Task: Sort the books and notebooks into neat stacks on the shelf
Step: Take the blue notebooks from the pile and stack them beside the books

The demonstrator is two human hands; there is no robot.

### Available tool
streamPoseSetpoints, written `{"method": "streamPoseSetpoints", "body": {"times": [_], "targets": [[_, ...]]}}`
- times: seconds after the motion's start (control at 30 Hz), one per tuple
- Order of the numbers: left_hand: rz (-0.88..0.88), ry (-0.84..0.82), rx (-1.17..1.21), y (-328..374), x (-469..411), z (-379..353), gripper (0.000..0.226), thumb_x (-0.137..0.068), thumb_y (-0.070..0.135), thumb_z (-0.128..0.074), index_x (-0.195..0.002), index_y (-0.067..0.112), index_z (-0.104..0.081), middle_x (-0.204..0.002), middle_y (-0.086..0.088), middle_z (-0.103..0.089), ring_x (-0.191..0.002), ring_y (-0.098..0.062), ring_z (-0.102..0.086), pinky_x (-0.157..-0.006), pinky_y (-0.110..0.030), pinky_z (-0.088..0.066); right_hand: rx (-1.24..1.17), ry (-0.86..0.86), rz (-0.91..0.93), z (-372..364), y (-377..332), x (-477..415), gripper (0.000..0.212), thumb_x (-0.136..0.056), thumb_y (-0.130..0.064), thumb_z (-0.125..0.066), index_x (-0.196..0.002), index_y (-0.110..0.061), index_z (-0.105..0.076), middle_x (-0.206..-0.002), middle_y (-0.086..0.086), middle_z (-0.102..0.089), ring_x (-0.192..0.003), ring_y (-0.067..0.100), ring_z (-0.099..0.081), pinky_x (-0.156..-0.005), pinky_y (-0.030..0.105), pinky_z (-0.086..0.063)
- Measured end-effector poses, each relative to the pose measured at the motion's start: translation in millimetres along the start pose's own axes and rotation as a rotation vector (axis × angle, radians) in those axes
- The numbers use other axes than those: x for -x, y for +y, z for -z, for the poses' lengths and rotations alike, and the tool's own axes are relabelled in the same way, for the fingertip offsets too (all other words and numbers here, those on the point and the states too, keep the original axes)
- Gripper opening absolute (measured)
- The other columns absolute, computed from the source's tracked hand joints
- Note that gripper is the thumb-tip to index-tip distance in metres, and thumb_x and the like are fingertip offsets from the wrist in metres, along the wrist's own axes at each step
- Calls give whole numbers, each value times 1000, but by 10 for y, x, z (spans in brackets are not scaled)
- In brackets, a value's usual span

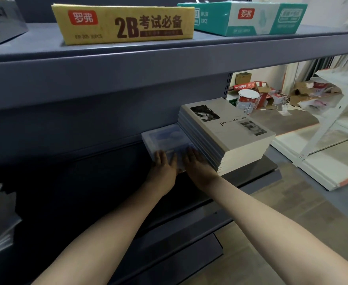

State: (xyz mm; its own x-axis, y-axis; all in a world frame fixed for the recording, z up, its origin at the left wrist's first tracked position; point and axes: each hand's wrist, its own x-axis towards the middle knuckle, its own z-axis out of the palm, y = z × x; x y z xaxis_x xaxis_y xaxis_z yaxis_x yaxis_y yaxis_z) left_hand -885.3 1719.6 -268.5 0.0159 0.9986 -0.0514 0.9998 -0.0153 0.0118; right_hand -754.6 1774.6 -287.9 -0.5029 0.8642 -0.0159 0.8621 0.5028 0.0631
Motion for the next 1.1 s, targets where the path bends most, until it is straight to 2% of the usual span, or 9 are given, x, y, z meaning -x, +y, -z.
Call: {"method": "streamPoseSetpoints", "body": {"times": [0.03, 0.07, 0.1, 0.13, 0.17, 0.2, 0.3, 0.97, 1.1], "targets": [[-6, 7, -10, -3, 0, 3, 57, -102, 24, -25, -151, 11, 1, -152, -33, -2, -141, -48, 2, -115, -49, -12, 7, -22, 11, 147, -62, 79, 56, -77, -10, -25, -114, 9, -62, -117, 35, -58, -106, 43, -62, -84, 45, -55], [-11, 11, -10, -12, -11, -6, 57, -101, 23, -25, -151, 10, 1, -152, -32, -1, -141, -48, 2, -116, -50, -12, -9, -12, 23, 208, -74, 104, 60, -81, -8, -18, -130, 12, -47, -132, 39, -43, -122, 48, -48, -101, 47, -44], [-9, 6, -2, -15, -15, -3, 57, -101, 22, -26, -151, 10, 1, -152, -32, -1, -141, -48, 3, -116, -50, -11, -26, 0, 30, 202, -51, 96, 62, -85, -8, -11, -142, 11, -24, -146, 37, -21, -136, 47, -27, -114, 46, -25], [-7, -2, 2, -16, -17, -9, 57, -102, 22, -26, -151, 10, 1, -152, -32, 0, -141, -47, 4, -116, -50, -11, -14, -1, 52, 196, -25, 102, 60, -88, -7, -8, -147, 5, -5, -152, 32, -3, -143, 42, -7, -119, 42, -8], [-7, -7, 9, -20, -12, -12, 57, -102, 22, -27, -151, 11, 0, -152, -32, 1, -141, -47, 5, -116, -51, -10, -36, -23, 36, 210, -8, 97, 57, -93, -6, -11, -148, 1, 5, -154, 27, 8, -144, 38, 4, -119, 40, 2], [-12, -6, 12, -20, -6, -12, 58, -102, 23, -27, -151, 11, 0, -152, -32, 2, -141, -47, 5, -116, -51, -10, -41, -23, 30, 207, 8, 79, 58, -96, -5, -17, -148, -1, 8, -154, 25, 11, -144, 36, 9, -118, 39, 5], [-23, -2, 20, -17, -1, -16, 59, -102, 24, -28, -151, 11, 1, -152, -31, 3, -141, -46, 7, -116, -51, -8, -52, -27, 42, 229, -6, 74, 60, -98, -6, -24, -148, -2, 10, -155, 23, 13, -144, 34, 11, -117, 38, 7], [-41, -32, -17, 3, -38, -30, 61, -100, 21, -29, -151, 17, 5, -153, -29, 7, -138, -51, 10, -114, -57, -7, -128, -61, 1, 275, -32, 101, 58, -100, -12, -24, -149, -3, 6, -156, 19, 11, -145, 31, 9, -117, 36, 7], [-21, -79, 6, -15, -38, 80, 61, -100, 38, -30, -151, 27, 3, -156, -20, 4, -142, -42, 5, -113, -56, -10, -149, -57, -1, 393, -170, 195, 60, -97, -11, -30, -150, -4, -3, -158, 17, 0, -146, 30, 4, -118, 41, 1]]}}
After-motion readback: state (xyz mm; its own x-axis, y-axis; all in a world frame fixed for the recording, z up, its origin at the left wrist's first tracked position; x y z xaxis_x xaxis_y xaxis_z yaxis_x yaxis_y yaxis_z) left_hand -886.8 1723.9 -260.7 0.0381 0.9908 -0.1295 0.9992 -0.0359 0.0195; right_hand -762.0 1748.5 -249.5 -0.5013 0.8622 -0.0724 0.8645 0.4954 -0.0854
